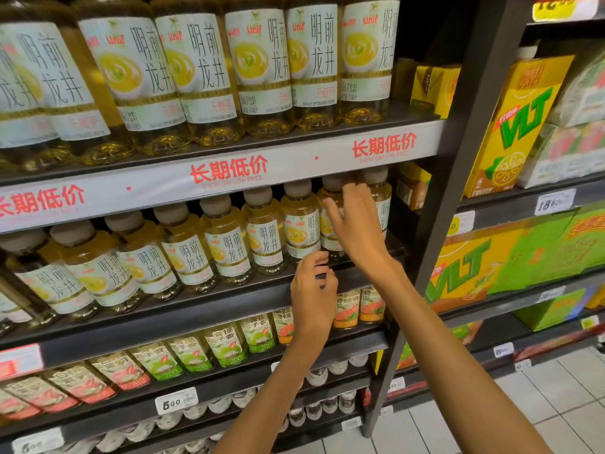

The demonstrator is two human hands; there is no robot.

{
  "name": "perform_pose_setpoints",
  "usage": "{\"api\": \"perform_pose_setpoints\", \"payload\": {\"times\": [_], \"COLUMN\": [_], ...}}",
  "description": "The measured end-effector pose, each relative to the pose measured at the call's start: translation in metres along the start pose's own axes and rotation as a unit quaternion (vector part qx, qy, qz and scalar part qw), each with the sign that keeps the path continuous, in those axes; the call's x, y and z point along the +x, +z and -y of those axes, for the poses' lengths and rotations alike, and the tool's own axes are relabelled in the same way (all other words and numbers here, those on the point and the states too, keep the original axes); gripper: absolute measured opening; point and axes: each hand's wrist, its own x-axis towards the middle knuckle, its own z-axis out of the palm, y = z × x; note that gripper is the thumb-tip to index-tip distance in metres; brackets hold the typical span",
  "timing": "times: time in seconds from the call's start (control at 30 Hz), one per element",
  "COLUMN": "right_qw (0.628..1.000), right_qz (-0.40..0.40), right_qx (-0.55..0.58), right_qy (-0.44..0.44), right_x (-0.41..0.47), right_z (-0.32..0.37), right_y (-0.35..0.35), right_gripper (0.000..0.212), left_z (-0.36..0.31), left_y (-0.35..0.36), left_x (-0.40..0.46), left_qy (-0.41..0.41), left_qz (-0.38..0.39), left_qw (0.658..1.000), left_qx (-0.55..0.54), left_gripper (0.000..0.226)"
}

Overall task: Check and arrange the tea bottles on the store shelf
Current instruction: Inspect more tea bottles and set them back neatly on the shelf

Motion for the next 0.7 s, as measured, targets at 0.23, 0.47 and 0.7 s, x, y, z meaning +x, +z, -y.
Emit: {"api": "perform_pose_setpoints", "payload": {"times": [0.23,0.47,0.7], "right_qw": [0.983,0.950,0.881], "right_qz": [-0.090,-0.050,0.013], "right_qx": [0.142,0.307,0.470], "right_qy": [-0.078,-0.011,0.046], "right_x": [-0.032,-0.057,-0.064], "right_z": [0.009,0.025,0.044], "right_y": [-0.006,-0.022,-0.041], "right_gripper": [0.041,0.035,0.042], "left_z": [0.011,0.007,-0.006], "left_y": [-0.011,-0.023,-0.046], "left_x": [-0.009,-0.017,-0.041], "left_qy": [0.013,0.069,0.048], "left_qz": [0.004,0.048,0.087], "left_qw": [0.999,0.995,0.983], "left_qx": [-0.046,-0.045,-0.157], "left_gripper": [0.040,0.072,0.058]}}
